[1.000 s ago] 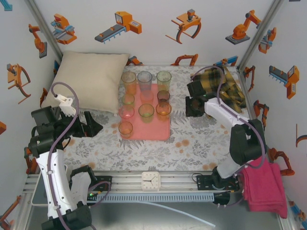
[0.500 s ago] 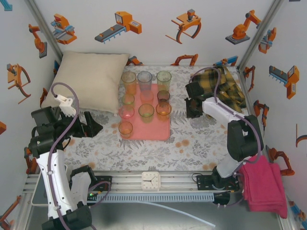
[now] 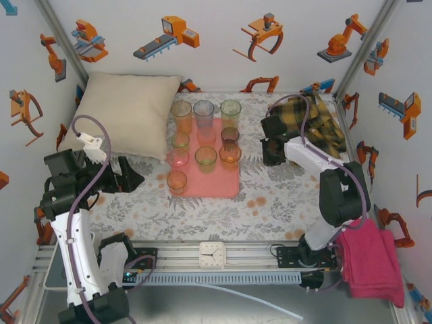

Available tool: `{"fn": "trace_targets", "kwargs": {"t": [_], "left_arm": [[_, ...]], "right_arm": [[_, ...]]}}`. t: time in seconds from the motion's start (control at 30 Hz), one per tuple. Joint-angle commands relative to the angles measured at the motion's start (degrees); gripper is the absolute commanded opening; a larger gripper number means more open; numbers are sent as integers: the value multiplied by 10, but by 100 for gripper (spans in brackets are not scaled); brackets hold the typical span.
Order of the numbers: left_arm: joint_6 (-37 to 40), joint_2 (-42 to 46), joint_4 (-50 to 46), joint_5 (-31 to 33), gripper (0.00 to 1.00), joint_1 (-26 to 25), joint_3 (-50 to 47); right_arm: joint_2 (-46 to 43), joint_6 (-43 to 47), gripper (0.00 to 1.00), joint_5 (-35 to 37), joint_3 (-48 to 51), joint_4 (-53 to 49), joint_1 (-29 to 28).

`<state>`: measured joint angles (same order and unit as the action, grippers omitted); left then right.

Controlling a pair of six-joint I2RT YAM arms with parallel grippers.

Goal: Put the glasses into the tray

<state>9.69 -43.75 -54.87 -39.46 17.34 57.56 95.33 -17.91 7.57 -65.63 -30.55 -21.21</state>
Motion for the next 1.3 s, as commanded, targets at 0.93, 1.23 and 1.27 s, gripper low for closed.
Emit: {"fn": "trace_targets", "kwargs": {"t": [0.93, 1.23, 1.27], "left_arm": [[-9, 0, 6, -9, 98, 7, 3], [-8, -1, 10, -8, 98, 7, 0], [-8, -1, 10, -8, 98, 7, 0]], "right_arm": [[-161, -5, 7, 18, 61, -49, -6], [-187, -18, 6, 33, 48, -81, -50], [-189, -20, 6, 36, 47, -84, -58]]}}
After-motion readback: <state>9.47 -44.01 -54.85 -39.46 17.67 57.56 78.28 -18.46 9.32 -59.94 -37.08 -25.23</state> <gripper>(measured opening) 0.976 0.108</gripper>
